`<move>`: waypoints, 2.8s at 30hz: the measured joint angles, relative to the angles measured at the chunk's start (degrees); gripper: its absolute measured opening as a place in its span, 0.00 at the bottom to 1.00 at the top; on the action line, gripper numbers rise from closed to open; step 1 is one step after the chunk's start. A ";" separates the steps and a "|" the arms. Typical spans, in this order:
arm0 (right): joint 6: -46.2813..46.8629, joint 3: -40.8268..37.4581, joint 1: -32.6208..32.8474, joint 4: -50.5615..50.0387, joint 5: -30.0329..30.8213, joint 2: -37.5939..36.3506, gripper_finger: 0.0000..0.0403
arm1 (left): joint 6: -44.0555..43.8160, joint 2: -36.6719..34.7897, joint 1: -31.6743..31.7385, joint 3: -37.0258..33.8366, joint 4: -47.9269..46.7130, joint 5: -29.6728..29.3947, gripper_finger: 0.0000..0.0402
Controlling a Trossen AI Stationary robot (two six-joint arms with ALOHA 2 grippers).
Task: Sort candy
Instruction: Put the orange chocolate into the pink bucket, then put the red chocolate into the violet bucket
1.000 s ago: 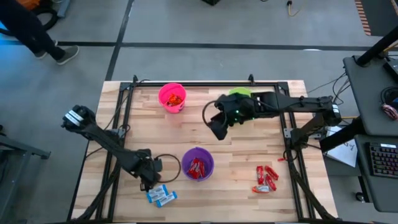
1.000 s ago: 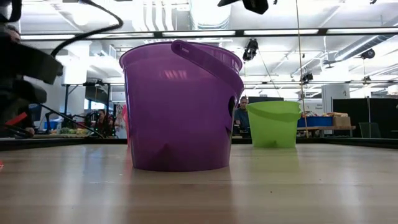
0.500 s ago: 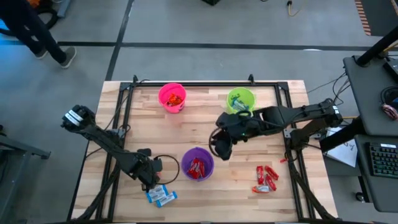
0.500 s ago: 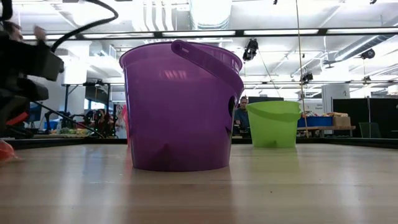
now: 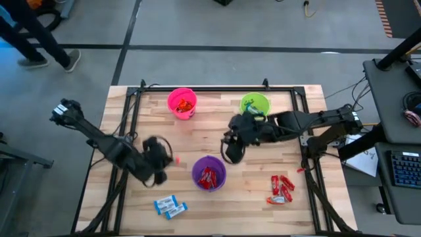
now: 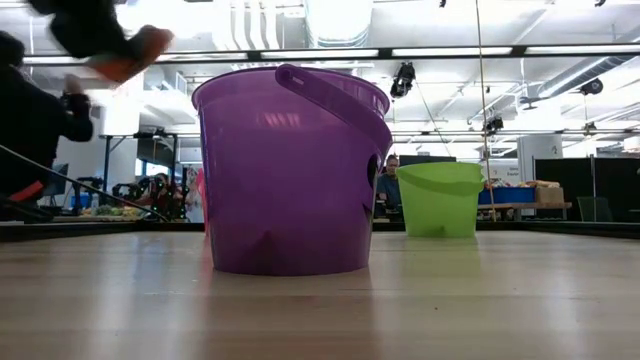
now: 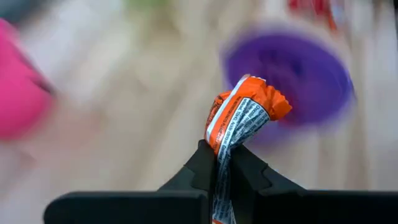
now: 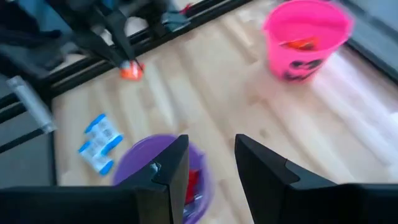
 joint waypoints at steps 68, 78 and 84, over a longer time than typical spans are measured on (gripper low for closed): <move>-11.88 -0.02 -39.35 -16.07 -35.00 0.16 0.31 | 34.64 5.82 70.59 6.16 10.39 38.57 0.34; 0.11 -0.02 -26.94 -23.22 -34.53 0.18 0.31 | 32.98 -1.97 58.86 4.36 13.24 38.34 0.32; 13.76 -0.17 -17.94 -26.95 -27.64 0.18 0.31 | 29.80 -3.00 48.95 4.34 13.65 33.43 0.32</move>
